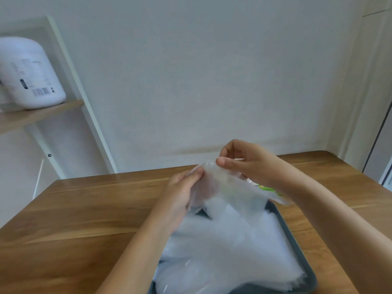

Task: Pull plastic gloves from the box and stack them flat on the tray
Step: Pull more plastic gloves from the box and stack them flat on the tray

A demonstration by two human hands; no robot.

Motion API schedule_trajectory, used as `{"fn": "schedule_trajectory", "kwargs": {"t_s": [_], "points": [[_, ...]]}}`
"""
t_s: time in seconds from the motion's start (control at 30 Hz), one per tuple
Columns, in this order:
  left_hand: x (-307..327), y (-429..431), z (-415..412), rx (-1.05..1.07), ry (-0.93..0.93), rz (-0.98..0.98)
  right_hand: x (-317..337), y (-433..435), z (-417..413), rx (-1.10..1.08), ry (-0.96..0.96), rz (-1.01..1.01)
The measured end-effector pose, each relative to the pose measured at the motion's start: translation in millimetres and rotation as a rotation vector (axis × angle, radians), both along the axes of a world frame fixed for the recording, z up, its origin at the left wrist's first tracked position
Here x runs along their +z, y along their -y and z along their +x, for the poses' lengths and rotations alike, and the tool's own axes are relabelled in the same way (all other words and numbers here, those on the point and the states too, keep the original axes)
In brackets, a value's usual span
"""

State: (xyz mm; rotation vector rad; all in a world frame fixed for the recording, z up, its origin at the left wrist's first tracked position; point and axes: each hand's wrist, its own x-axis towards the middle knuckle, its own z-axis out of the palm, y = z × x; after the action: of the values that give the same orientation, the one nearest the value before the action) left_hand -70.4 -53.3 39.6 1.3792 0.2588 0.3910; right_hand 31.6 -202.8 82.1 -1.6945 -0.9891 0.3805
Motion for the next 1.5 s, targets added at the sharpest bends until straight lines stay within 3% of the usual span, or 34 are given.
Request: {"fn": "schedule_trajectory", "kwargs": {"t_s": [0.2,0.43,0.53,0.6,0.7,0.83,1.07,1.2,1.37,1.5], "points": [[-8,-18,-16,0.082,-0.025,-0.126,-9,26,-20,0.279,0.216,-0.127],[-4,-23,-28,0.109,0.013,-0.221,-17,18,-51,0.079,0.955,-0.402],[-4,-24,-29,0.125,0.006,-0.265,-32,3,-61,-0.02,1.151,-0.357],[-5,-26,-30,0.122,0.0,-0.298,-41,-5,-64,-0.083,1.11,-0.24],[-4,-27,-31,0.126,-0.021,-0.34,-46,-9,-58,-0.178,0.869,-0.046],[-3,-29,-32,0.158,-0.051,-0.295,-29,1,-59,-0.213,0.739,0.003],[-10,-33,-36,0.299,-0.039,0.174,20,10,-68,-0.193,0.432,-0.097],[-2,-28,-44,0.174,0.133,0.329,46,5,-73,-0.287,0.584,-0.302],[8,-8,-53,0.079,0.279,0.621,66,-10,-104,-0.312,1.045,-0.641],[7,5,-55,0.123,0.365,0.72,77,-17,-126,-0.295,1.129,-0.759]]}}
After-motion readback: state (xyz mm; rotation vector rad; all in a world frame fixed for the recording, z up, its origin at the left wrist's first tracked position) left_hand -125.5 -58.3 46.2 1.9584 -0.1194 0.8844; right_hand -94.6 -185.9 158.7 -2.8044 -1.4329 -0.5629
